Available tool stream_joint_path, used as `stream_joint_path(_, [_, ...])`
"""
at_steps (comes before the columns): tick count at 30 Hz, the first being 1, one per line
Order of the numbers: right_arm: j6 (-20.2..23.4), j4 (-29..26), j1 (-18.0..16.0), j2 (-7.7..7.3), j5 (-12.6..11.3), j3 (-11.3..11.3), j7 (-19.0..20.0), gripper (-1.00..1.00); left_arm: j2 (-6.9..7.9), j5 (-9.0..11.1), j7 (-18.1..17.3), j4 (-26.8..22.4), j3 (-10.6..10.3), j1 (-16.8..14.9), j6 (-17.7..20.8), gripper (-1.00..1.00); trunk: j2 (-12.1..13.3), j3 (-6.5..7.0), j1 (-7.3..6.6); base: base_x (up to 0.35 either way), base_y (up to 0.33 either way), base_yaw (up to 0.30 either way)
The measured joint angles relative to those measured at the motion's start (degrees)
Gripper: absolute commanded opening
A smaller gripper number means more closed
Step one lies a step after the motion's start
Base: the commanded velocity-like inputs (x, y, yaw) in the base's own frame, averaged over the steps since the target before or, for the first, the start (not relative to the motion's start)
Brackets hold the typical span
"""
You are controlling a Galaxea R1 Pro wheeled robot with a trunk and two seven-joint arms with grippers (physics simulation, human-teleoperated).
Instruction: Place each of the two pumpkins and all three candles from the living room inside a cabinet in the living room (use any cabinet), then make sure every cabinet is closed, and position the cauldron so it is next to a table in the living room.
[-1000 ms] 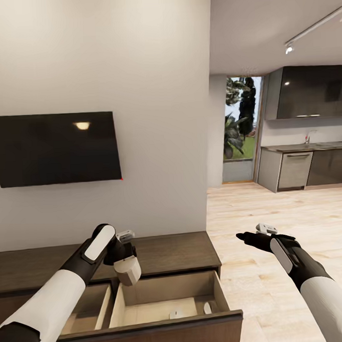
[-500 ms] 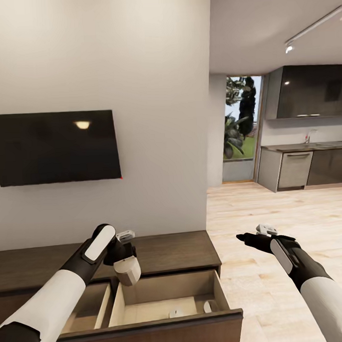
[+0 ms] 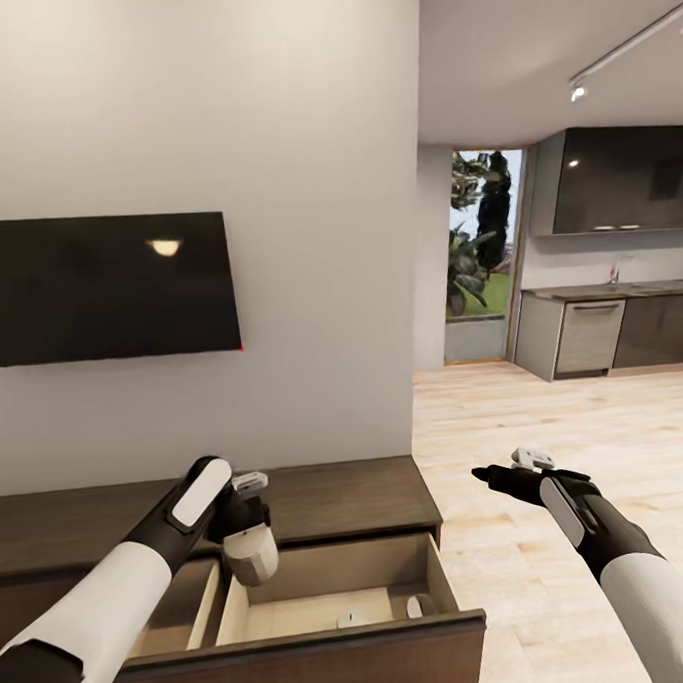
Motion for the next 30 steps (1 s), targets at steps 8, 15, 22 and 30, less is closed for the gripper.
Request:
stream_joint_path(8, [0.0, 0.1, 0.0, 0.08, 0.0, 0.0, 0.0, 1.0, 0.02, -3.0, -5.6, 3.5, -1.1, 0.0, -2.2, -1.0, -3.2, -1.44, 1.76, 0.0, 0.0, 0.0])
stream_joint_path(15, [-0.1, 0.1, 0.0, 0.09, 0.0, 0.0, 0.0, 1.0, 0.0, -4.0, -5.9, 4.1, -1.1, 0.0, -3.0, -1.0, -6.0, -2.69, 3.3, 0.0, 0.0, 0.0])
stream_joint_path(22, [-0.1, 0.1, -0.1, 0.09, 0.0, 0.0, 0.0, 1.0, -0.01, -4.1, -5.9, 4.1, -1.2, 0.0, -4.4, -1.0, -8.8, -3.95, 4.83, 0.0, 0.0, 0.0])
stream_joint_path(30, [-2.4, 0.1, 0.0, 0.09, 0.1, 0.0, 0.1, 1.0, -0.42, -4.0, -6.6, 4.4, -5.8, 0.0, -8.0, -1.0, -12.0, -5.38, 6.59, 0.0, 0.0, 0.0])
